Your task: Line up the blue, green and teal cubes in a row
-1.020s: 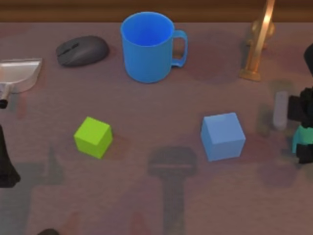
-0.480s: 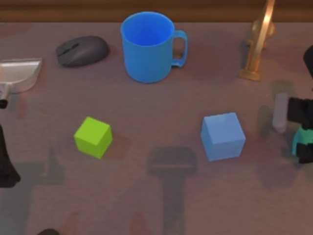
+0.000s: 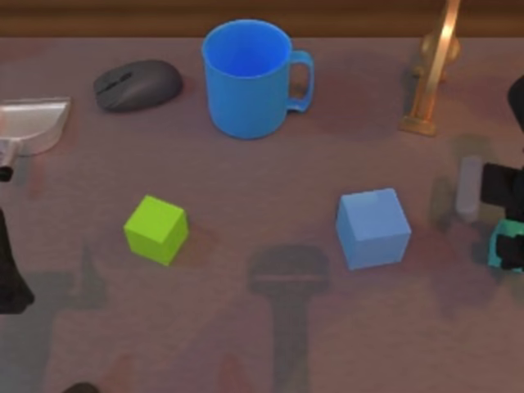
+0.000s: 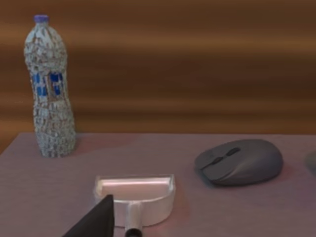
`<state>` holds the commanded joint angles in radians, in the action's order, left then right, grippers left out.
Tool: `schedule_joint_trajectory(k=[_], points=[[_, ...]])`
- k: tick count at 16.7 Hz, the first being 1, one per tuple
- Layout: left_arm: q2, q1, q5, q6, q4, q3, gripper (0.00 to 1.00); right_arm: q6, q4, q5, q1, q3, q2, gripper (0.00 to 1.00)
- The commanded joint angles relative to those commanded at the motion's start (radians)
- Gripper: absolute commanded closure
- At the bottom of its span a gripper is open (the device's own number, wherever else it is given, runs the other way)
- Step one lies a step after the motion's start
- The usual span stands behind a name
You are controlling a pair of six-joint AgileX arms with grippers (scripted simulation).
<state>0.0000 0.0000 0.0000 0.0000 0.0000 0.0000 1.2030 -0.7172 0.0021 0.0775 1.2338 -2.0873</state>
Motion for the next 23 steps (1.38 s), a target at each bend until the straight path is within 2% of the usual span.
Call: schedule_joint_trajectory(k=[6, 13, 18, 20, 23], points=[[0.000, 0.000, 0.000, 0.000, 0.000, 0.000, 0.00, -0.019, -0.062, -0.002, 0.002, 0.016, 0.049, 1.00], [0.000, 0.000, 0.000, 0.000, 0.000, 0.000, 0.00, -0.018, -0.289, -0.003, 0.008, 0.138, 0.149, 1.00], [0.000, 0.000, 0.000, 0.000, 0.000, 0.000, 0.00, -0.021, -0.296, -0.003, 0.006, 0.141, 0.151, 1.00], [0.000, 0.000, 0.000, 0.000, 0.000, 0.000, 0.00, -0.038, -0.300, -0.003, 0.042, 0.143, 0.154, 1.00], [0.000, 0.000, 0.000, 0.000, 0.000, 0.000, 0.00, -0.096, -0.314, -0.004, 0.160, 0.146, 0.164, 1.00]])
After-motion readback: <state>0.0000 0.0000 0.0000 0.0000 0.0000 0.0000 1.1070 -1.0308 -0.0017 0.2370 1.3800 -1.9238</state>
